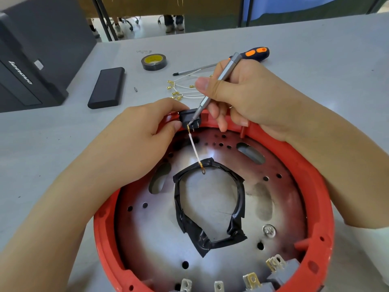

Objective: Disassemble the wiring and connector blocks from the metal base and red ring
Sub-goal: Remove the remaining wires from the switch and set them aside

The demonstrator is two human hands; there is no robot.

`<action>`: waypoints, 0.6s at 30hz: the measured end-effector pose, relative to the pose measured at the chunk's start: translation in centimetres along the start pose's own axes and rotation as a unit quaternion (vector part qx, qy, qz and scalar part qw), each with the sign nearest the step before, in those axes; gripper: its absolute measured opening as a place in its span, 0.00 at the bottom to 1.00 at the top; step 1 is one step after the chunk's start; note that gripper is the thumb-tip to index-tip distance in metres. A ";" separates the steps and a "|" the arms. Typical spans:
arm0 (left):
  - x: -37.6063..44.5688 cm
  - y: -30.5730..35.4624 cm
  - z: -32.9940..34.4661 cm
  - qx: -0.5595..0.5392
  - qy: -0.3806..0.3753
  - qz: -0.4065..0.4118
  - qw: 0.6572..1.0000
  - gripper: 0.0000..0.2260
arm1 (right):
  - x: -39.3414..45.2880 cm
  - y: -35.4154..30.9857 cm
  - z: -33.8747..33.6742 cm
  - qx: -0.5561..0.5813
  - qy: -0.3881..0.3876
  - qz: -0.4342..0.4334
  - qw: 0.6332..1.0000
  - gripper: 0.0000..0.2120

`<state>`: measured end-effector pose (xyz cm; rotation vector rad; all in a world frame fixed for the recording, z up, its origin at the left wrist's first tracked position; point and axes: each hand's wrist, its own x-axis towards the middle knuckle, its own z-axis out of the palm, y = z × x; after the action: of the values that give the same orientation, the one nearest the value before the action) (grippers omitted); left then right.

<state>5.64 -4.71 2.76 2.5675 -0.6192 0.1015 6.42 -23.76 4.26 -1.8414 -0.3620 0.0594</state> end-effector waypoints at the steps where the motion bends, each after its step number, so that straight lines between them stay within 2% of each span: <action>1: 0.0 0.0 0.0 -0.001 -0.001 -0.001 1.000 0.12 | 0.1 0.0 0.0 -0.002 -0.004 -0.001 1.000 0.16; 12: 0.0 0.0 0.0 -0.020 -0.002 -0.008 1.000 0.12 | 0.0 0.2 -0.2 0.016 -0.014 -0.007 1.000 0.17; 18: 0.1 -0.2 0.1 -0.016 0.004 -0.007 1.000 0.12 | -0.2 0.2 -0.2 0.063 0.051 -0.041 0.996 0.14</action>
<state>5.80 -4.69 2.60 2.5391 -0.5952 0.0967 6.30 -24.03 4.13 -1.6956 -0.3541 -0.0669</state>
